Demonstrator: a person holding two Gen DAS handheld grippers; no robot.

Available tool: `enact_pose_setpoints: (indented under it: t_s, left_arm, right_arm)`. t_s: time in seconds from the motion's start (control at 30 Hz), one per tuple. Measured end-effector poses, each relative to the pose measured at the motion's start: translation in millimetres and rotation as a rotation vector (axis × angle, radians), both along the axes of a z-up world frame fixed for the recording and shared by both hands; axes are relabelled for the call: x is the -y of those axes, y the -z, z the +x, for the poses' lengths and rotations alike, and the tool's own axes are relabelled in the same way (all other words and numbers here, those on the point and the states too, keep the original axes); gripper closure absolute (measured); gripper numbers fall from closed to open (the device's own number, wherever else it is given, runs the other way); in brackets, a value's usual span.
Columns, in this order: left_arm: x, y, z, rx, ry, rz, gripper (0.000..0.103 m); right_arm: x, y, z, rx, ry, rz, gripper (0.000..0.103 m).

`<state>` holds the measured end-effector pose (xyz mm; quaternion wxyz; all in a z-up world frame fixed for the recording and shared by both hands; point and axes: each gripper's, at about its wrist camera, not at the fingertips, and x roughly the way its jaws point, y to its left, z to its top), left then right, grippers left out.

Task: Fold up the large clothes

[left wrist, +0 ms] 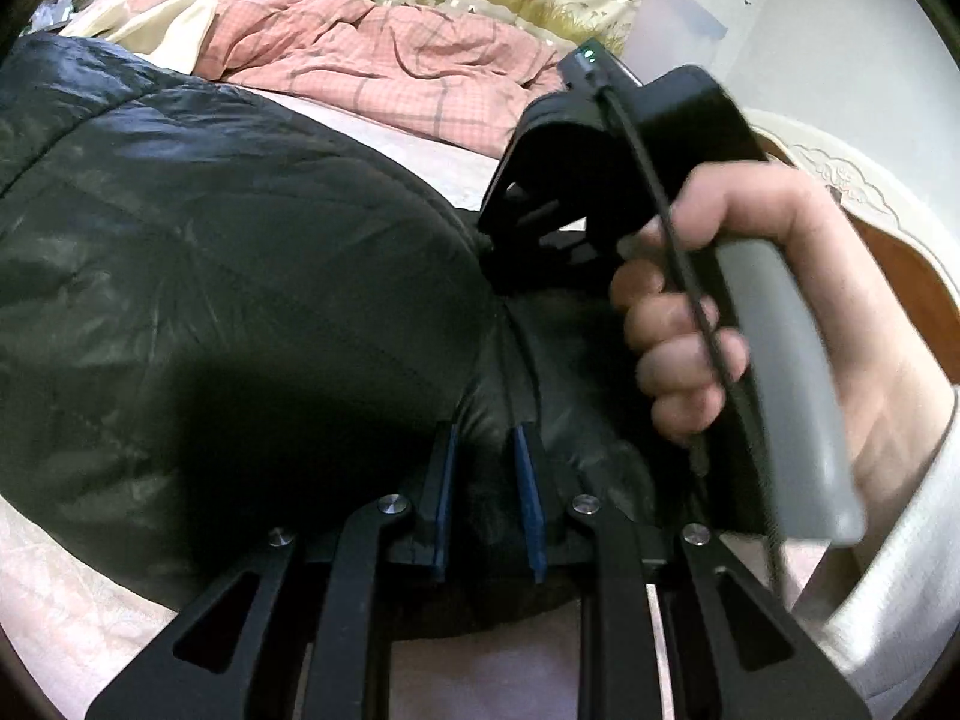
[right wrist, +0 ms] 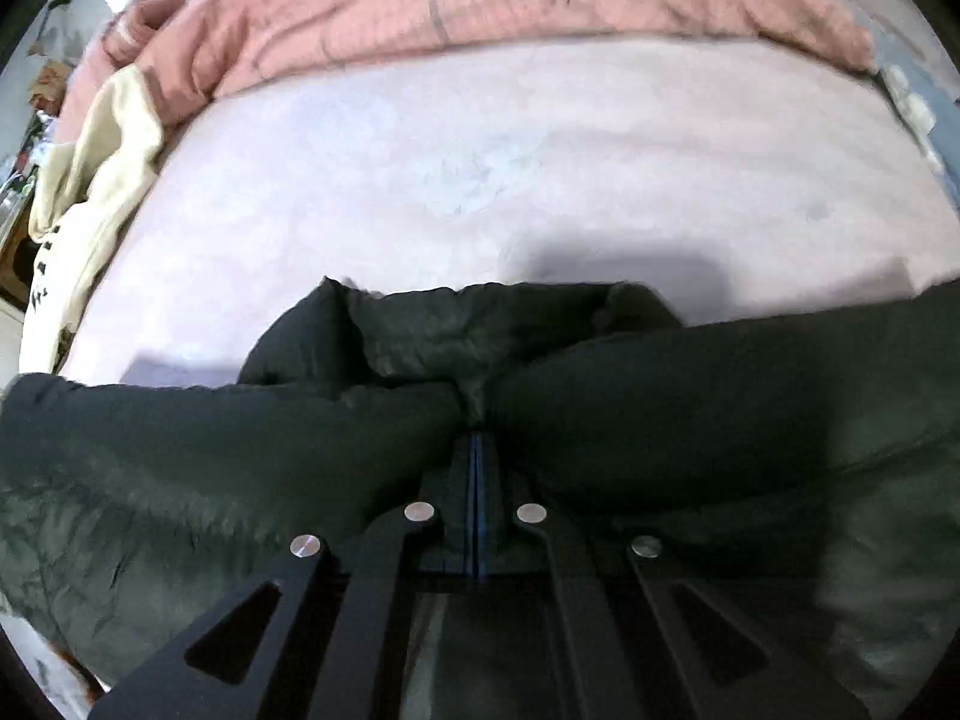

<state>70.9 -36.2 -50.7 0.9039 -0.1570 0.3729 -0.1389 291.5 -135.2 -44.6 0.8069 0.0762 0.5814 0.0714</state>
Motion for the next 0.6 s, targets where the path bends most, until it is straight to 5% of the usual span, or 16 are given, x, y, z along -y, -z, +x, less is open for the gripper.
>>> enact_pose_setpoints:
  t_s: [0.17, 0.3, 0.43, 0.5, 0.53, 0.57, 0.6]
  left_arm:
    - [-1, -1, -1, 0.004, 0.001, -0.002, 0.083]
    - [1, -2, -1, 0.017, -0.004, 0.018, 0.083]
    - [-2, -3, 0, 0.016, -0.001, -0.003, 0.083]
    - [-3, -4, 1, 0.021, -0.003, 0.016, 0.083]
    - [-2, -5, 1, 0.024, -0.005, 0.024, 0.083]
    - [-2, -5, 0, 0.026, -0.006, 0.030, 0.083]
    - [0, -5, 0, 0.028, -0.006, 0.034, 0.083]
  right_arm:
    - [26, -28, -23, 0.108, -0.002, 0.095, 0.103]
    - [64, -80, -106, 0.364, -0.004, 0.165, 0.094]
    - [117, -94, -194, 0.475, 0.055, 0.274, 0.089]
    - [147, -85, -227, 0.515, 0.146, 0.317, 0.059]
    - [158, -80, -239, 0.536, 0.194, 0.325, 0.026]
    - [175, -70, -262, 0.615, 0.281, 0.348, 0.009]
    - [184, -65, -276, 0.664, 0.329, 0.348, 0.007]
